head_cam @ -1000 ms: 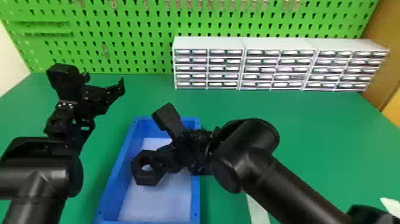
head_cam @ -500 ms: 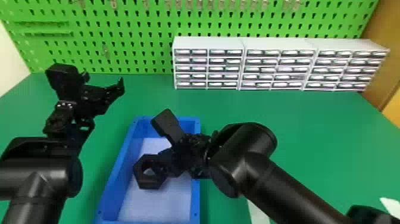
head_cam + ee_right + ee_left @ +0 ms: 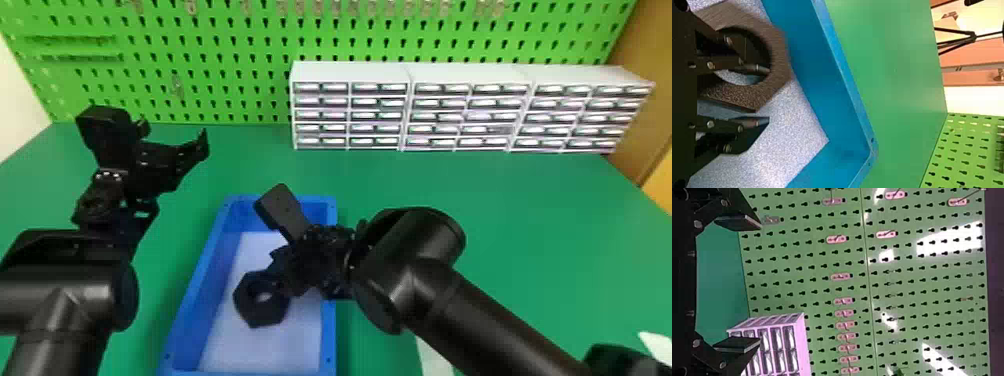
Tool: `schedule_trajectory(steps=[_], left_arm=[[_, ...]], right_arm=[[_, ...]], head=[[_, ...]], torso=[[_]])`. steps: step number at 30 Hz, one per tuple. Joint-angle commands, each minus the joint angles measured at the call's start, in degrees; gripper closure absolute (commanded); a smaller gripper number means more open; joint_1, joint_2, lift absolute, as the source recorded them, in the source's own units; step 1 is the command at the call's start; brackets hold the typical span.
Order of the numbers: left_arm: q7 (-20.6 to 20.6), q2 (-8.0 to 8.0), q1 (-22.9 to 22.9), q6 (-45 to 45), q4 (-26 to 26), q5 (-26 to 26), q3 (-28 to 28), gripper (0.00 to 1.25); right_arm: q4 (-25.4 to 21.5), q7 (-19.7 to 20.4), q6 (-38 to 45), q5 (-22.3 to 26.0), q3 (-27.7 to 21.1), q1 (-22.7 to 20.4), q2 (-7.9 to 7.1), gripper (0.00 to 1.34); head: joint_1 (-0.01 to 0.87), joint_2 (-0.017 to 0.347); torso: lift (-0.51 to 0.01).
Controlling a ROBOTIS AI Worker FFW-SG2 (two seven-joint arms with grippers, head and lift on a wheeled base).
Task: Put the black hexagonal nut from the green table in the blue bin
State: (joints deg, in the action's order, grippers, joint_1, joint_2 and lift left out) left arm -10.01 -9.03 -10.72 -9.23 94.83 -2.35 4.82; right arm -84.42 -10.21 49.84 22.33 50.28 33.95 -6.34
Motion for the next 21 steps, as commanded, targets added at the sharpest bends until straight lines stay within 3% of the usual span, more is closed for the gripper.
schedule_trajectory(steps=[1,3,10,15,21], left_arm=[[0.0,-0.02,0.0,0.0,0.0,0.1,0.0,0.24],[0.0,-0.02,0.0,0.0,0.0,0.2,0.0,0.24],[0.0,-0.02,0.1,0.0,0.0,0.2,0.0,0.24],[0.0,-0.02,0.2,0.0,0.0,0.3,0.0,0.24],[-0.1,-0.02,0.2,0.0,0.0,0.5,-0.2,0.24]], right_arm=[[0.0,-0.2,-0.4,0.0,0.3,0.1,-0.07,0.5],[0.0,-0.3,-0.4,0.0,0.3,0.2,-0.07,0.44],[0.0,-0.8,-0.5,-0.4,0.5,0.4,-0.25,0.02],[-0.4,-3.3,-0.5,-0.6,-2.5,0.2,-0.25,0.06],[-5.1,-7.2,0.3,-2.9,-11.3,-1.3,-0.34,0.06]], head=[[0.686,0.052],[0.686,0.052],[0.686,0.052],[0.686,0.052],[0.686,0.052]], torso=[[-0.097],[-0.097],[-0.097],[-0.097],[-0.097]])
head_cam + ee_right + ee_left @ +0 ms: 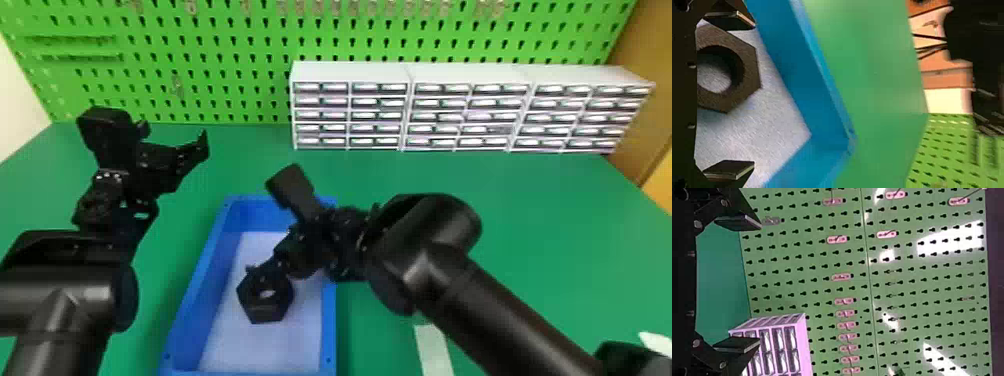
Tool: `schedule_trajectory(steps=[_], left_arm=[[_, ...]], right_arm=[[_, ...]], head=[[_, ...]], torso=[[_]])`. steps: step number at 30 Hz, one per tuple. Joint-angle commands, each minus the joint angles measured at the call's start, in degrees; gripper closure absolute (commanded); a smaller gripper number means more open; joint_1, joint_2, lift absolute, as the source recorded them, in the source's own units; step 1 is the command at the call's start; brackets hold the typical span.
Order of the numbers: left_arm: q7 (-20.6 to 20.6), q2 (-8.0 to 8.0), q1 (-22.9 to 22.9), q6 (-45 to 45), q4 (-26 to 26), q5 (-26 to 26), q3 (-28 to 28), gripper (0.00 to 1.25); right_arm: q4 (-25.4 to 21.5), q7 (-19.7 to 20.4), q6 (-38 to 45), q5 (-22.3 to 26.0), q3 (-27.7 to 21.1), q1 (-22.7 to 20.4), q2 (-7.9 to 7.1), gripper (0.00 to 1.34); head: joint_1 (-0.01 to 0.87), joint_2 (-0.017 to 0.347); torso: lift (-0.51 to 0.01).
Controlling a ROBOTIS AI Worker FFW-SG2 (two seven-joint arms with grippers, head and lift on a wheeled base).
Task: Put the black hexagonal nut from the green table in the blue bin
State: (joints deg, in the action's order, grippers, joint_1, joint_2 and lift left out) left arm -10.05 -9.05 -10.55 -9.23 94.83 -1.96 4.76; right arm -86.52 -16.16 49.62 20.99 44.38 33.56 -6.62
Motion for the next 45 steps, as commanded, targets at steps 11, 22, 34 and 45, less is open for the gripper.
schedule_trajectory(steps=[11,22,34,45], left_arm=[[-0.1,0.0,0.2,0.0,0.5,-0.2,-0.3,0.24],[-0.1,0.09,0.4,0.0,0.5,-1.3,-0.8,0.24],[2.0,0.09,1.5,2.9,-1.1,-4.7,-1.4,0.24],[6.3,0.18,3.1,5.4,-1.5,-5.5,-2.6,0.24]], right_arm=[[-11.2,-5.6,-0.9,-4.5,-20.8,-4.8,-0.33,0.07],[-12.9,-7.0,-11.7,-8.1,-33.3,-10.4,0.55,0.07],[-10.1,-3.1,-19.9,-12.6,-41.9,-16.1,3.01,0.07],[-7.3,2.3,-30.4,-16.6,-44.5,-20.0,4.6,0.07]], head=[[0.686,0.052],[0.686,0.052],[0.686,0.052],[0.686,0.052]], torso=[[-0.097],[-0.097],[-0.097],[-0.097]])
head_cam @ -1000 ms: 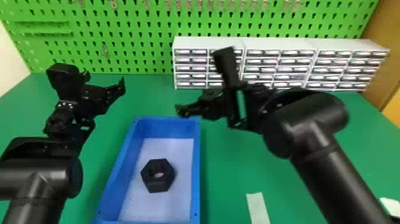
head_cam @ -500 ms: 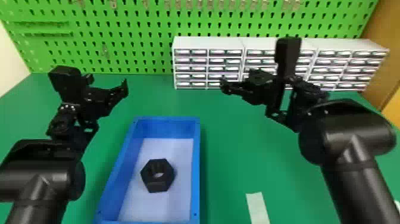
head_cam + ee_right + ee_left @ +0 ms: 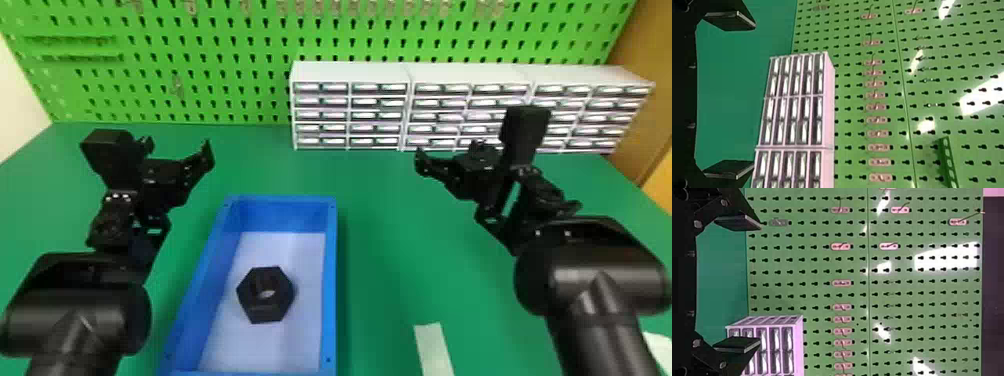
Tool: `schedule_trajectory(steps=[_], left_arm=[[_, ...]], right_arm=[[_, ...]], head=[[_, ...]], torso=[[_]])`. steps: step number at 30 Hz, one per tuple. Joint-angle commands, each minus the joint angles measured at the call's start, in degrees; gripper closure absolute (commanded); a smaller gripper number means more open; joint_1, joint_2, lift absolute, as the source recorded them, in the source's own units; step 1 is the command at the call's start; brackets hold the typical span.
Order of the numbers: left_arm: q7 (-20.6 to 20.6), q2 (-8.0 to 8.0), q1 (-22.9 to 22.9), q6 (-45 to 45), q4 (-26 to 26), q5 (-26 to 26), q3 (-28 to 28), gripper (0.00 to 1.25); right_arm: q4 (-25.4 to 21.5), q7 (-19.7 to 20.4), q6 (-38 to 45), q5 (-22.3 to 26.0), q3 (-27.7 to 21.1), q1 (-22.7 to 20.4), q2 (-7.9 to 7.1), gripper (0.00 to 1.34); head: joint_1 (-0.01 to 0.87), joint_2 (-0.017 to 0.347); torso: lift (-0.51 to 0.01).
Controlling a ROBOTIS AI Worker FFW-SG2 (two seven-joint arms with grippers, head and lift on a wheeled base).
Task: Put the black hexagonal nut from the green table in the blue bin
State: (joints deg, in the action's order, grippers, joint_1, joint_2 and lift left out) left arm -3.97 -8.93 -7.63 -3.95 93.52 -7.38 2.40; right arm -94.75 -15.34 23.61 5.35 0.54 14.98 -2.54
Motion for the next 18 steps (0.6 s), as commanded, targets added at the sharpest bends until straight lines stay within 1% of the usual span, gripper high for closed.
schedule_trajectory(steps=[1,4,8,11,14,18], left_arm=[[0.5,0.06,0.2,0.3,-0.2,-0.2,-0.4,0.24],[1.5,0.06,0.4,0.3,-0.4,-0.4,-0.9,0.24],[1.6,0.06,0.4,0.3,-0.9,-0.6,-1.2,0.24],[1.6,0.14,0.4,0.3,-1.1,-0.6,-1.3,0.24],[1.6,0.14,0.3,0.3,-1.3,-0.6,-1.4,0.24],[1.7,0.14,0.2,0.4,-1.6,-0.4,-1.6,0.24]], right_arm=[[1.5,2.5,-6.2,-0.6,-0.8,-2.0,0.69,0.07],[2.6,3.7,-9.4,-0.3,-1.7,-2.9,1.22,0.07],[3.7,5.3,-11.5,-0.7,-2.2,-3.7,1.66,0.07],[4.5,5.9,-13.1,-0.9,-2.2,-4.3,1.75,0.07],[5.8,6.9,-17.2,-0.6,-2.1,-5.1,2.01,0.07],[6.4,7.7,-17.6,-0.4,-1.9,-5.4,2.01,0.07]], head=[[0.686,0.052],[0.686,0.052],[0.686,0.052],[0.686,0.052],[0.686,0.052],[0.686,0.052]], torso=[[-0.097],[-0.097],[-0.097],[-0.097],[-0.097],[-0.097]])
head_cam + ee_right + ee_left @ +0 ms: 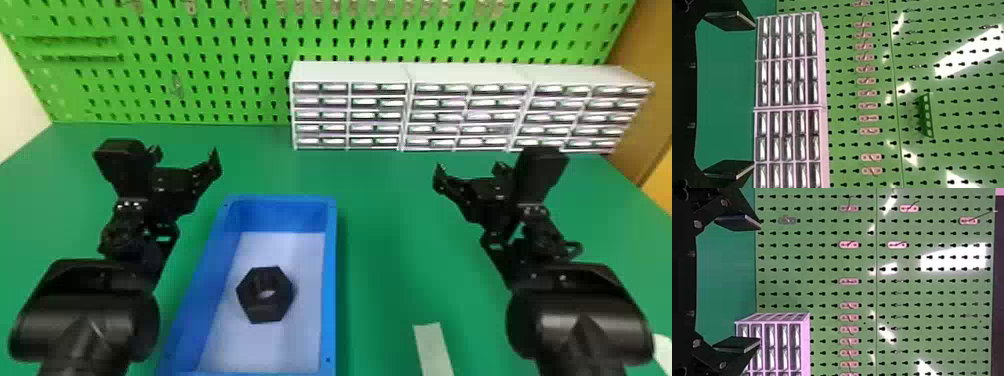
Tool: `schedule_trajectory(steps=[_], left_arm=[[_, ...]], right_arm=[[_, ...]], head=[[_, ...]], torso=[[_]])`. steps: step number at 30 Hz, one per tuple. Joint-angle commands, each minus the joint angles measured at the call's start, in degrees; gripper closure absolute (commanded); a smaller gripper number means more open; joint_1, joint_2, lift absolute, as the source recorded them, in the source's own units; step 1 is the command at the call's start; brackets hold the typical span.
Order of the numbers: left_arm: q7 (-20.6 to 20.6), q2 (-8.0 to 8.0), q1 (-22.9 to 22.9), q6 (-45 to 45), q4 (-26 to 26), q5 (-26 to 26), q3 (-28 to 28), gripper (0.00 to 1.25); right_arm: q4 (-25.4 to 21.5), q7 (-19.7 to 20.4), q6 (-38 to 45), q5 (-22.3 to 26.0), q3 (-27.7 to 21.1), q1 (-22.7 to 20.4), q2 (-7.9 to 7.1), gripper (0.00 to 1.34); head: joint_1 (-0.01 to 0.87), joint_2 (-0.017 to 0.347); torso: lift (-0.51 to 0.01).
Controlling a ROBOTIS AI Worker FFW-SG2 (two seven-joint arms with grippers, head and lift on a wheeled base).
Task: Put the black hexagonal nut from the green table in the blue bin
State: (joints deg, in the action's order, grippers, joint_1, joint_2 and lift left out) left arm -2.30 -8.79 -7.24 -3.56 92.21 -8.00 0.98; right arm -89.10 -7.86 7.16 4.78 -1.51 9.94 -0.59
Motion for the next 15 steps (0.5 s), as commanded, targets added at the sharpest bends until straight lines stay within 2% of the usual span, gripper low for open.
schedule_trajectory(steps=[1,15], left_arm=[[0.0,0.09,-0.1,0.0,-0.3,0.4,-0.3,0.24],[-0.1,0.09,0.0,0.1,-0.5,0.8,-0.4,0.24]], right_arm=[[0.9,0.3,-1.2,0.1,0.2,-0.4,-0.03,0.07],[1.2,2.3,-1.0,-0.7,0.4,-0.8,-0.2,0.07]], head=[[0.686,0.052],[0.686,0.052]], torso=[[-0.097],[-0.097]])
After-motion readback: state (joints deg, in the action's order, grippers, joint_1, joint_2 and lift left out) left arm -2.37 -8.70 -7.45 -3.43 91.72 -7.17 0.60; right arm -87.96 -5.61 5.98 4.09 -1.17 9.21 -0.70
